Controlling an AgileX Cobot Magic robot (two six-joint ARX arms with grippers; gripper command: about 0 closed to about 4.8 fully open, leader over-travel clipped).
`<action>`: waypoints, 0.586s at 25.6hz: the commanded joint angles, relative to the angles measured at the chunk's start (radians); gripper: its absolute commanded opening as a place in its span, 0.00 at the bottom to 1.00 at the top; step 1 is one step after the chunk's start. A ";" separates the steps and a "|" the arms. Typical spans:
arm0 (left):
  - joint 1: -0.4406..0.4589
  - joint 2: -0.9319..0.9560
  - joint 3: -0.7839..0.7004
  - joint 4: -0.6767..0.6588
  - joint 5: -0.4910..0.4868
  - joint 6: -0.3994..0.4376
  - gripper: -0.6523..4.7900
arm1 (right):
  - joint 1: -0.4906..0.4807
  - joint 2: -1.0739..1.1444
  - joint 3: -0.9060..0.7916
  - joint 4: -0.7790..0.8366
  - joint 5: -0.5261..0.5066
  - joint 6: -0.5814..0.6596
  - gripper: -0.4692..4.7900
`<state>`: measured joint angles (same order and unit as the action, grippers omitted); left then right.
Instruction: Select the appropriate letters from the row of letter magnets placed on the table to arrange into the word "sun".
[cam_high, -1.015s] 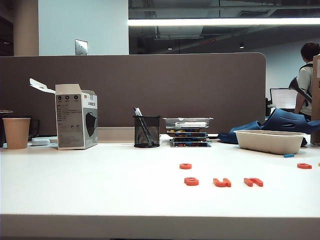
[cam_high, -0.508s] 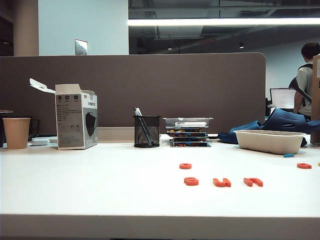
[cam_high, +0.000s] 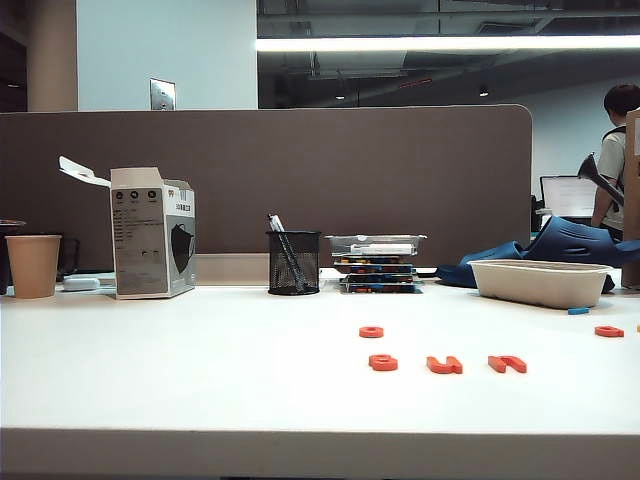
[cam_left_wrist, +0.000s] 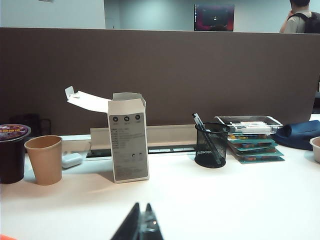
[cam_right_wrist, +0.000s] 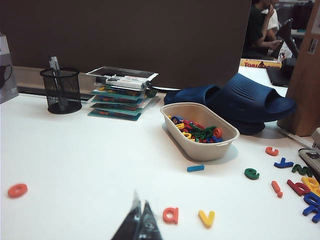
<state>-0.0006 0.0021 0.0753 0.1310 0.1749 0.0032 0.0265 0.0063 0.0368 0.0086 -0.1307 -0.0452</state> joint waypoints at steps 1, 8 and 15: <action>0.002 0.000 -0.024 0.045 0.005 -0.003 0.11 | 0.000 -0.008 -0.010 0.028 0.006 -0.028 0.07; 0.002 0.000 -0.068 0.058 0.005 -0.003 0.11 | 0.000 -0.008 -0.037 0.027 0.006 -0.042 0.07; 0.002 0.000 -0.068 0.066 0.005 -0.038 0.11 | 0.000 -0.009 -0.037 0.044 -0.001 -0.032 0.08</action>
<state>-0.0006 0.0021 0.0029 0.1909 0.1749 -0.0250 0.0265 0.0059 0.0051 0.0395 -0.1307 -0.0841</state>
